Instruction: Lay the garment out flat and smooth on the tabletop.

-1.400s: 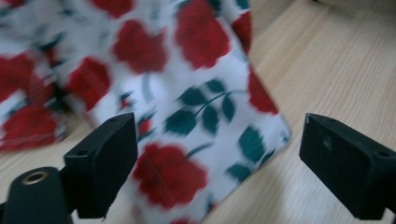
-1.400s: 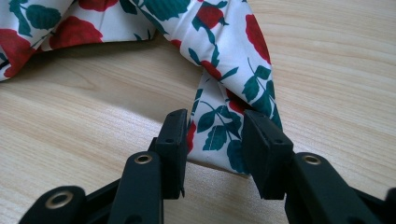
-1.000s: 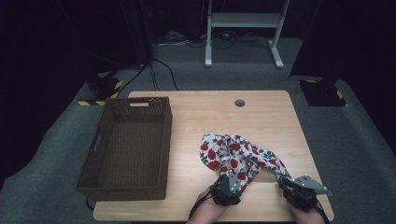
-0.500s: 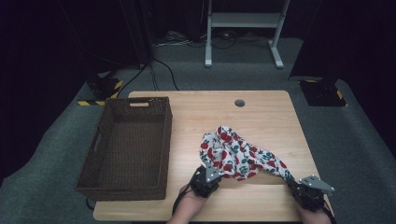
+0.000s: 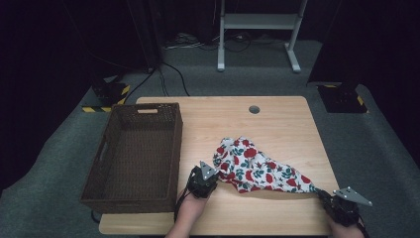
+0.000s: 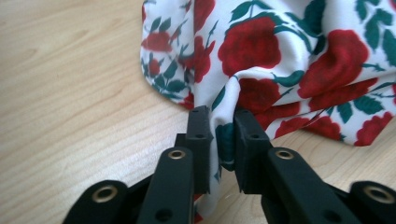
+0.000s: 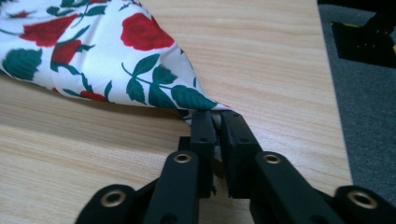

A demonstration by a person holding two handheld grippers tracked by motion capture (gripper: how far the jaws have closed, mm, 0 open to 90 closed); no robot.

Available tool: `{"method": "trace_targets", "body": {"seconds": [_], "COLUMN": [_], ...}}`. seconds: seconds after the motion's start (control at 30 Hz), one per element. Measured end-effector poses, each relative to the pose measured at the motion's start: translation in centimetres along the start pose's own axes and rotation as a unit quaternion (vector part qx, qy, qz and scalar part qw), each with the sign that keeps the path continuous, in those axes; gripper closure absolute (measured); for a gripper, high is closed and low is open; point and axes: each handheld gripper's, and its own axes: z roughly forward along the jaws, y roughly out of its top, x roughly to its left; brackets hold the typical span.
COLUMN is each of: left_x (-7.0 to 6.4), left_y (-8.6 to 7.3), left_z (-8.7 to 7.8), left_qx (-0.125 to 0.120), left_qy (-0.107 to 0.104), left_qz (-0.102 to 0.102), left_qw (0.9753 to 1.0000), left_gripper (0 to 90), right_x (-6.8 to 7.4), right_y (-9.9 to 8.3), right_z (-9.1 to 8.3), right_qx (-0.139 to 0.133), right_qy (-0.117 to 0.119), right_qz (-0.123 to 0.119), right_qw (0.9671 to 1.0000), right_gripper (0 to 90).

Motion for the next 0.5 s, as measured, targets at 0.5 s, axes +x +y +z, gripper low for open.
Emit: {"method": "trace_targets", "body": {"seconds": [0.5], "left_x": [-0.8], "left_y": [-2.9], "left_z": [0.3], "left_qx": [0.003], "left_qy": [0.002], "left_qz": [0.016], "left_qw": [0.9999], "left_gripper": [44.5], "right_x": [3.5], "right_y": [1.4], "right_z": [-2.1], "right_qx": [-0.038], "right_qy": [0.011], "right_qz": [-0.022], "right_qw": [0.9989], "right_gripper": [52.6]}}
